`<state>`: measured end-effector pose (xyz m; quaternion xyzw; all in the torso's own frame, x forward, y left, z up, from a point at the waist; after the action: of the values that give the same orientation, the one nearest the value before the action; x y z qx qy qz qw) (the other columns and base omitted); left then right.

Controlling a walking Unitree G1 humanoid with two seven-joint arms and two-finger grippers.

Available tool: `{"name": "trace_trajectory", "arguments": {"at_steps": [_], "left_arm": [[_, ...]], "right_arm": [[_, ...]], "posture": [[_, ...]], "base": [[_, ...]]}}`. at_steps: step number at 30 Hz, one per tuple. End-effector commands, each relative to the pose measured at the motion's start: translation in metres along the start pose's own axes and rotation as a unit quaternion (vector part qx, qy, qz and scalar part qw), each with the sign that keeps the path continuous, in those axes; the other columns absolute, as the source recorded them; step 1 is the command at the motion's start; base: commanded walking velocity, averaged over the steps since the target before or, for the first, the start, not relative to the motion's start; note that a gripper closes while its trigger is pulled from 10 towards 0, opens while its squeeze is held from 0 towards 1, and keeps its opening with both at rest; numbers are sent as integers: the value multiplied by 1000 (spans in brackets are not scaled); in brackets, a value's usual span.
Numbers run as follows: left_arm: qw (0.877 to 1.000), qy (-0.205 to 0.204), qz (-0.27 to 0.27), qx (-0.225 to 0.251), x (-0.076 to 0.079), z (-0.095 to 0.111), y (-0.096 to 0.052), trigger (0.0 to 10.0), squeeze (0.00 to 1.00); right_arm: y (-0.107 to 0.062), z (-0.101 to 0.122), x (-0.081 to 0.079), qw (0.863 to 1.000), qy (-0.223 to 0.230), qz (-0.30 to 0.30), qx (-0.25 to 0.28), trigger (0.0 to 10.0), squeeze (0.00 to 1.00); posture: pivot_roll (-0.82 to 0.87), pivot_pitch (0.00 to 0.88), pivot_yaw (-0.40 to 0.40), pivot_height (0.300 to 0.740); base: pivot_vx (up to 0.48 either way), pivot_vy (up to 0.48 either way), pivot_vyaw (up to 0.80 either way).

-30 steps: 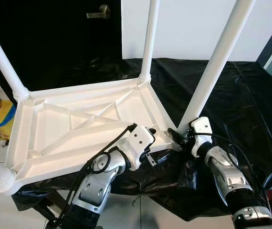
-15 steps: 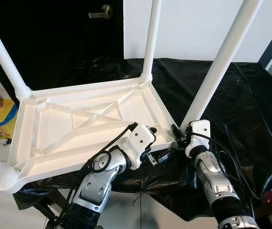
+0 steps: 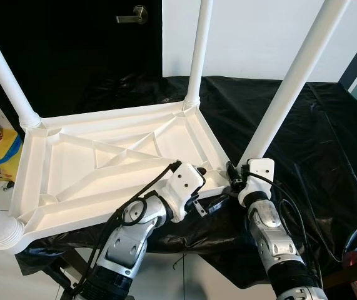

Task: Building children table

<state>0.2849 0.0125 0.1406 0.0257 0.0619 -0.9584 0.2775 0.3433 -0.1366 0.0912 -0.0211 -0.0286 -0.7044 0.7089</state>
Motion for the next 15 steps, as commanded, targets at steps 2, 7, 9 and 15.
{"name": "trace_trajectory", "arguments": {"at_steps": [2,7,9,15], "left_arm": [[1000,1,20,3,-3,1,2,10000,0],[1000,-1,20,4,-1,0,2,10000,0],[1000,-1,20,4,-1,0,2,10000,0],[1000,-3,21,3,0,-1,2,10000,0]], "right_arm": [[-7,-20,9,997,56,-41,-43,10000,0],[-8,-15,12,997,54,-46,-33,10000,1000],[-8,-15,12,997,54,-46,-33,10000,1000],[-15,-5,24,999,50,19,3,10000,1000]], "posture": [[-43,0,-51,740],[-42,0,-54,740],[-42,0,-54,740],[-43,0,-57,740]], "base": [[0,0,0],[0,0,0],[0,0,0],[0,0,0]]}}
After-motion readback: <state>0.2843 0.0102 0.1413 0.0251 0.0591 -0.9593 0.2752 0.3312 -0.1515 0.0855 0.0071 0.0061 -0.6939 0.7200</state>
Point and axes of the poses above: a point about 5 cm out from each wrist's last joint towards the gripper, its own y axis pointing out of the wrist towards the gripper, its own z axis along the axis of the wrist's last joint, x = y × z, the point moved 4 cm from there along y, pointing out of the wrist towards the gripper, and after that the axes turned 7 degrees about -y, right-handed, at the moved point
